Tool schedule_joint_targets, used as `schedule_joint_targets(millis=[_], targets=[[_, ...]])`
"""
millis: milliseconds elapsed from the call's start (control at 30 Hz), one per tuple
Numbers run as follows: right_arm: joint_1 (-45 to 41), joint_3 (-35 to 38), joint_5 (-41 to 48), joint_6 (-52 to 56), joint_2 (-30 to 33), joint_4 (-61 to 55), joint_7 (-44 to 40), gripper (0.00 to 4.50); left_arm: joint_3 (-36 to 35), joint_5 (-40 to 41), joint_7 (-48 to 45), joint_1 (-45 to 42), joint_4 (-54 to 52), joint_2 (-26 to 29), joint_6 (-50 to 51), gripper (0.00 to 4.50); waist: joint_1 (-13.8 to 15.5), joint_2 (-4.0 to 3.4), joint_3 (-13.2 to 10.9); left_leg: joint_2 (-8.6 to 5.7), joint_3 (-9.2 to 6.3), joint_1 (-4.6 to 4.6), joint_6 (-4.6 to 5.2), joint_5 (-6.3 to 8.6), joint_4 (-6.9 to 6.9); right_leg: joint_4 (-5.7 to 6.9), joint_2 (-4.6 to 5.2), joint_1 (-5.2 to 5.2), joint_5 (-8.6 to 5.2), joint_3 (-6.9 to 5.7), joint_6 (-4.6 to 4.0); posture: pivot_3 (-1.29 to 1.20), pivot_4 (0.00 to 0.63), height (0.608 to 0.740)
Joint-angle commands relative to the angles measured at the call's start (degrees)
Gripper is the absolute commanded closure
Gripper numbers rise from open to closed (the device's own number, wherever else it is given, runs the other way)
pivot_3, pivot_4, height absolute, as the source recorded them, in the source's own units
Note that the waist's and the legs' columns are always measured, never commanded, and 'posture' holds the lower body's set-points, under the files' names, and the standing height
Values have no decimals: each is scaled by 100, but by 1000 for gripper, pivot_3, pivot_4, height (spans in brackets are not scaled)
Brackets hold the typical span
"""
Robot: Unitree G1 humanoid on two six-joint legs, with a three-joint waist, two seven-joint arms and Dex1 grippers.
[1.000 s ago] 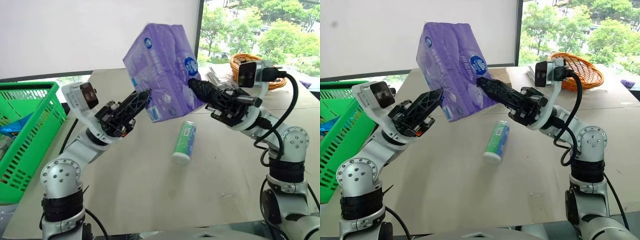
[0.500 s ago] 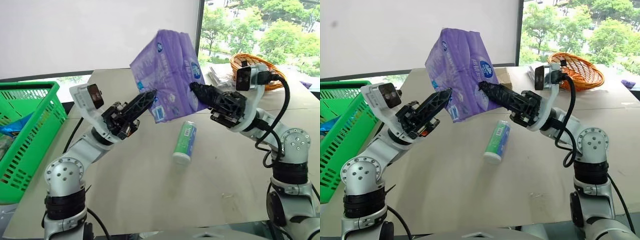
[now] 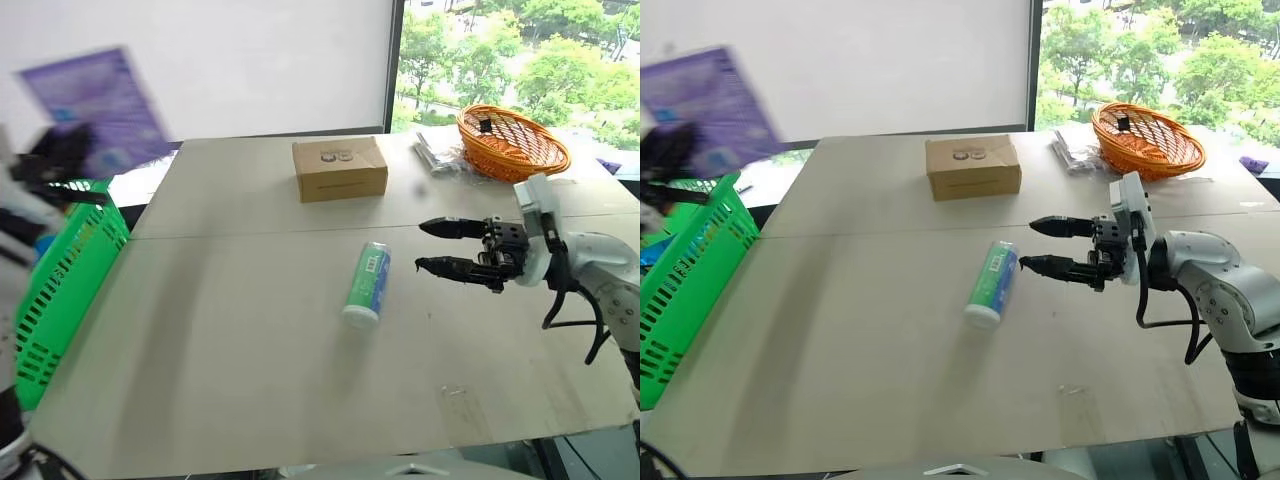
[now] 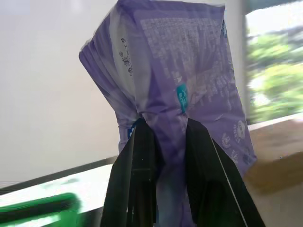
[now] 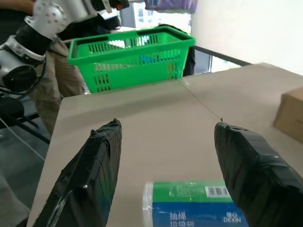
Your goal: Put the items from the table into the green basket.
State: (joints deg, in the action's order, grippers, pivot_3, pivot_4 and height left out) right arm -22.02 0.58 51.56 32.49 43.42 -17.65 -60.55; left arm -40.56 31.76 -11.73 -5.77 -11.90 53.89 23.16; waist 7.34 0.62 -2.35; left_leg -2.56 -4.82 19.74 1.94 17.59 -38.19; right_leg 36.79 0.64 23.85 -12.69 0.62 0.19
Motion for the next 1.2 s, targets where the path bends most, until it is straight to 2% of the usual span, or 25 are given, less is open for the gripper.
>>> schedule_joint_targets(millis=[33, 100, 133, 267, 433, 500, 533, 567, 700, 767, 867, 933, 1033, 1100, 1200], targets=[[-370, 131, 181, 43, -235, -90, -56, 1222, -716, -1536, 566, 377, 446, 161, -884, 4223, 23, 12, -4, 0, -3, 1, -1, 0, 0, -1, 1, 0, 1, -4, -1, 252, 0, 740], [-483, 101, 181, 121, -364, 1, -80, 1222, -685, -2678, 791, 1059, 842, 426, -1015, 4223, 88, 12, -4, -3, 0, 2, -2, 1, 6, -4, 9, 2, 5, -1, -2, 267, 0, 740], [-513, 82, 146, 137, -393, 36, -122, 1222, -720, -2909, 861, 1200, 1018, 445, -1051, 4223, 137, 13, -3, -6, 0, 2, -1, 2, 9, -5, 13, 2, 6, -2, -2, 267, 0, 740], [-671, 17, -78, 38, -546, 147, -215, 1222, -567, -2882, 762, 1039, 1721, 293, -1009, 4223, 390, 26, -1, -16, -13, 15, 2, 3, 13, -12, 29, 9, 5, -22, -1, 266, 0, 740], [-809, 53, -309, -59, -834, 150, 0, 1222, -392, -2743, 513, 638, 2110, 159, -1127, 4223, 619, 51, 10, -14, -32, 23, -8, 8, 12, -12, 34, 11, 6, -49, -1, 248, 0, 740], [-785, 63, -332, -24, -870, 94, 18, 1149, -339, -2719, 368, 560, 2177, 146, -1172, 3245, 637, 62, 16, -14, -37, 28, -24, 18, 12, -12, 35, 13, 7, -55, -2, 245, 0, 740], [-760, 66, -350, -24, -874, 75, 24, 1149, -317, -2712, 336, 512, 2209, 141, -1196, 3031, 641, 63, 17, -16, -35, 29, -24, 18, 12, -13, 38, 13, 7, -54, -2, 245, 0, 740], [-727, 71, -375, -31, -867, 56, 25, 1149, -309, -2669, 320, 412, 2242, 115, -1244, 2609, 643, 69, 21, -19, -34, 32, -24, 18, 11, -14, 42, 15, 8, -52, -2, 245, 0, 740], [-624, 129, -498, -44, -824, 0, 103, 1149, -473, -2423, 352, -38, 2335, -11, -1436, 652, 631, 95, 38, -21, -32, 59, -25, 18, 7, -10, 43, 44, 9, -51, -2, 230, 0, 740], [-579, 150, -586, 27, -778, -7, 241, 1149, -554, -2194, 152, -213, 2307, -47, -1769, 160, 624, 102, 43, -21, -28, 85, -26, 17, 6, -1, 43, 77, 10, -46, -4, 230, 0, 740], [-485, -75, -1095, -38, -510, 57, 210, 1149, -516, -1775, -445, -286, 2047, -70, -1923, 160, 607, 98, 41, -18, -24, 106, -28, 15, 1, 4, 41, 100, 13, -45, -8, 213, 0, 740], [-451, -392, -1832, -329, -277, 263, 248, 1149, -516, -1051, -1002, -386, 1578, -132, -1518, 160, 596, 102, 43, -18, -18, 109, -26, 15, 0, 3, 42, 101, 13, -42, -9, 213, 0, 740], [-414, -509, -2180, -661, -283, 452, 179, 1149, -303, 23, -1819, -244, 632, -127, -651, 160, 581, 105, 45, -18, -17, 110, -18, 12, -6, 1, 43, 99, 13, -41, -8, 235, 0, 740], [-324, -557, -2303, -737, -313, 514, 150, 1149, 88, 655, -2003, -61, -130, -178, 167, 160, 571, 103, 44, -18, -15, 109, -3, 4, -9, 2, 42, 97, 13, -38, -8, 240, 0, 740], [-95, -472, -2195, -844, -383, 510, -2, 1149, 1435, 930, -1268, -347, -1019, -755, 1196, 160, 622, 75, 53, -21, -16, 103, -2, 3, -14, 4, 42, 90, 13, -34, -7, 249, 0, 740]])
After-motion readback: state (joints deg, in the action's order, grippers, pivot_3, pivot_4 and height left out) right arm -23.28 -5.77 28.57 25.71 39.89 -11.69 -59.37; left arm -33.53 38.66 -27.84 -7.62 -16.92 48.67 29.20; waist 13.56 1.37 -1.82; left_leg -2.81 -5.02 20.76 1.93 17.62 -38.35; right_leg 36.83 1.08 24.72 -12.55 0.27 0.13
